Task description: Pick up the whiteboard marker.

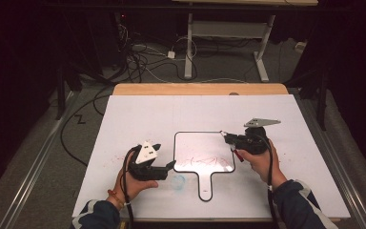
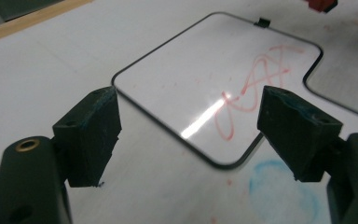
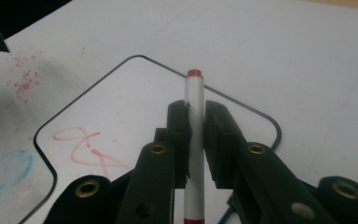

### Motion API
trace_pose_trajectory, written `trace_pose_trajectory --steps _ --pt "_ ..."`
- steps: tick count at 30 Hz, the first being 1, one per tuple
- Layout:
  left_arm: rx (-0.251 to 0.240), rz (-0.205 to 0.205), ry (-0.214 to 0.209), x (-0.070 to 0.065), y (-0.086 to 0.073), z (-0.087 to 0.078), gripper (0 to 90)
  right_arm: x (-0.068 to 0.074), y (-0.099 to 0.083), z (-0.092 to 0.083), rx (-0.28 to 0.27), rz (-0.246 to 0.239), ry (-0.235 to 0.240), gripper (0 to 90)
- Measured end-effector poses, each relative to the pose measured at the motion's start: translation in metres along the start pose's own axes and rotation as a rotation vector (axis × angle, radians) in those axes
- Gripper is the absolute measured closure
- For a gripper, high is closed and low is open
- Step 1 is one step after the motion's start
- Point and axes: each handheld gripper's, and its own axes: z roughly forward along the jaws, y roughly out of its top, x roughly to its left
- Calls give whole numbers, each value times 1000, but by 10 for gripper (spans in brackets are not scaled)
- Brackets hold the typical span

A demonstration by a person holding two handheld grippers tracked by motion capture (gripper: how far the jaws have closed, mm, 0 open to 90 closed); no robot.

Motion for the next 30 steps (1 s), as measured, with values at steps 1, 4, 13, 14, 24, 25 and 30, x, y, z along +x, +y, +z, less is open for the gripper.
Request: trace_pose_trajectory --steps 1,4,13,14,24,25,30 --pt "-13 -11 -17 -2 4 3 204 4 1 -1 -23 -4 17 813" --pt "-26 -20 -73 -11 15 14 207 17 2 -2 -65 -21 36 813" --pt "-44 -73 -243 -40 41 49 239 54 -1 -4 -165 -66 106 813" --pt "-44 -73 -243 -40 41 49 256 57 -1 -4 -170 -74 112 813" --pt "-78 -122 -329 -51 47 68 485 72 -5 -6 -223 -99 127 813" --pt "-78 -122 -329 -51 47 68 511 72 -5 -6 -223 -99 127 813" --pt "-86 -100 -323 -51 46 69 630 74 -5 -7 -230 -110 130 812"
